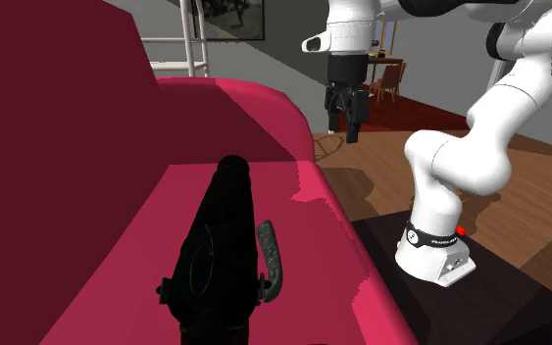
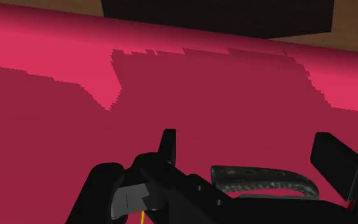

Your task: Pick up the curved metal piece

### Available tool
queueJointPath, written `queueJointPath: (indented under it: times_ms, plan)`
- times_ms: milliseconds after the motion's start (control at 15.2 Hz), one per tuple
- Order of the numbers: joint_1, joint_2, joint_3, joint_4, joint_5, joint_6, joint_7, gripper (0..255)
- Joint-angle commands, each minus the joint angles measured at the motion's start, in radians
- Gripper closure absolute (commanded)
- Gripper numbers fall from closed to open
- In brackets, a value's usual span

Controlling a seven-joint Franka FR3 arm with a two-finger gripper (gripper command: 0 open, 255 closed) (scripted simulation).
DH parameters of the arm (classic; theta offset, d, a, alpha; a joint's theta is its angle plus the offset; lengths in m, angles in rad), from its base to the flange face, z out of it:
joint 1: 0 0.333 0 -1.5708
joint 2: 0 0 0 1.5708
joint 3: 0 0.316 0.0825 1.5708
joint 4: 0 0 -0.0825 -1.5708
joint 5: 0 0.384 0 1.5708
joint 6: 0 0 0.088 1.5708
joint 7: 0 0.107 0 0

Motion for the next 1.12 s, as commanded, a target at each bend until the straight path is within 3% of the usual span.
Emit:
queueJointPath:
  times_ms: [0,594,1056]
  plan:
    - [0.0,0.0,0.0,0.0,0.0,0.0,0.0,0]
    - [-0.133,0.23,0.283,-0.004,0.147,0.192,0.712,0]
    - [-0.252,0.517,0.437,0.106,0.151,0.333,1.253,0]
